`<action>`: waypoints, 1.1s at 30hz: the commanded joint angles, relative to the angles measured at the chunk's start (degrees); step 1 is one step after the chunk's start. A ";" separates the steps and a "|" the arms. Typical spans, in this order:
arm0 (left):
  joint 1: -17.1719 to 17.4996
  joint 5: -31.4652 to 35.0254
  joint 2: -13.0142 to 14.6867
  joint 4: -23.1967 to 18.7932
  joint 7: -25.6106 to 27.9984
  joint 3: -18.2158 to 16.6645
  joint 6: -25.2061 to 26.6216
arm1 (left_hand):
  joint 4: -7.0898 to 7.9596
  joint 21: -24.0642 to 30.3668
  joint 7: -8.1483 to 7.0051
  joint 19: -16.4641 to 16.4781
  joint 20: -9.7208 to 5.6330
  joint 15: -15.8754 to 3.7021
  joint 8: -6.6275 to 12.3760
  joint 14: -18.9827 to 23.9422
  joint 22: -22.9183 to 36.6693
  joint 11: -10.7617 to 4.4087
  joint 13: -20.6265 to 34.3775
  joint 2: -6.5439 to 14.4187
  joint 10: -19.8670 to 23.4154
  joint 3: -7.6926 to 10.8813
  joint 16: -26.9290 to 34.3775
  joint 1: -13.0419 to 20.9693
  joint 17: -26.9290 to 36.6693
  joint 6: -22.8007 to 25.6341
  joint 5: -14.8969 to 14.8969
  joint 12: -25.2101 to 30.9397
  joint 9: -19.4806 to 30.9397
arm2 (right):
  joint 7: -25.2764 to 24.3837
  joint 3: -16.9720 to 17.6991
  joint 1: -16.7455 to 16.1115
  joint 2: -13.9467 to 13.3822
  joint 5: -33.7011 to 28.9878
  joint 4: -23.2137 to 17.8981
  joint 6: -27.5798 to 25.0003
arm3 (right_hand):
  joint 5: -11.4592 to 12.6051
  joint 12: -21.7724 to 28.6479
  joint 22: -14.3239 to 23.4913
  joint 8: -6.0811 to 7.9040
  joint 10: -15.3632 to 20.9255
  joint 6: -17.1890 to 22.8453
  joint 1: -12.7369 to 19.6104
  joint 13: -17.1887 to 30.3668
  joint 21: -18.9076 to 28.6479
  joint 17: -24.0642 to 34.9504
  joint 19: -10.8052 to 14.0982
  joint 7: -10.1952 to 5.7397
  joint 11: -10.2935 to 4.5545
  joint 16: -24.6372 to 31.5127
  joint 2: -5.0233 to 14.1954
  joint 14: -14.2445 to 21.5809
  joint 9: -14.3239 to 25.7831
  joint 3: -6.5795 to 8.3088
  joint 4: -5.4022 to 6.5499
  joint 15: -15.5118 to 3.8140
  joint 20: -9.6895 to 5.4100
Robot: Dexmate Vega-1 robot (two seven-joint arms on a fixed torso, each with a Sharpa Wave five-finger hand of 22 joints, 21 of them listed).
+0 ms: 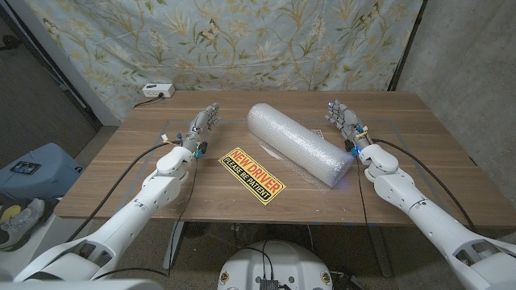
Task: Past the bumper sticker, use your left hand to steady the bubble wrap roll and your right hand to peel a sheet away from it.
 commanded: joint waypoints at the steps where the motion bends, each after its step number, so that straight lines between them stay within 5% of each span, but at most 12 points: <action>1: -1.11 0.61 0.00 0.37 -1.36 0.02 2.27 | -0.23 0.15 0.03 -0.04 0.48 0.38 0.27 0.02 0.30 0.03 0.28 -0.08 0.58 0.36 0.21 0.59 0.17 0.45 0.37 0.32 0.20 | -0.34 0.94 -0.64 0.76 -0.96 -0.99 -1.38 | 0.33 0.21 0.11 0.27 0.29 0.55 0.51 0.13 0.39 0.15 0.41 0.05 -0.02 0.40 -0.07 0.43 0.10 0.39 -0.19 0.14 -0.06; 10: -0.99 1.88 2.76 -3.85 -1.42 -0.17 5.39 | -1.51 -0.17 0.05 0.01 0.43 0.27 0.00 0.06 0.22 -0.33 0.12 -0.69 0.61 0.45 0.04 1.28 0.18 0.17 0.60 0.17 0.17 | -0.46 1.55 -0.82 1.01 -1.77 -1.10 -1.65 | 0.26 0.14 0.12 0.23 0.14 0.63 0.54 0.14 0.39 0.13 0.41 0.22 0.16 0.46 -0.07 0.41 0.10 0.42 -0.31 0.14 -0.01; 18: -1.45 3.92 5.69 -7.28 -3.06 0.13 7.23 | -4.74 -1.01 0.57 0.11 1.15 0.68 -0.63 -0.14 0.10 0.40 -0.08 -3.13 0.12 0.02 -0.23 2.60 0.25 -1.50 1.06 -0.28 0.13 | 0.02 1.67 -0.74 0.98 -2.18 -1.05 -2.08 | 0.23 0.06 0.12 0.15 -0.05 0.60 0.64 0.14 0.37 0.09 0.36 0.21 0.38 0.44 -0.03 0.22 0.11 0.49 -0.46 0.18 0.03; 33: -4.22 7.83 8.19 -8.61 -5.39 1.89 8.80 | -7.69 -2.02 0.84 0.08 1.83 1.25 -1.02 -0.85 0.13 1.17 -0.15 -4.41 -1.29 -0.08 -0.40 4.75 0.34 -4.45 1.59 -0.90 0.11 | 1.30 1.38 1.84 2.11 -3.08 3.32 -0.94 | 0.21 -0.04 0.12 0.02 -0.38 0.52 1.04 0.15 0.29 -0.05 0.14 0.25 0.20 0.37 0.01 -0.09 0.12 0.72 -0.90 0.37 0.08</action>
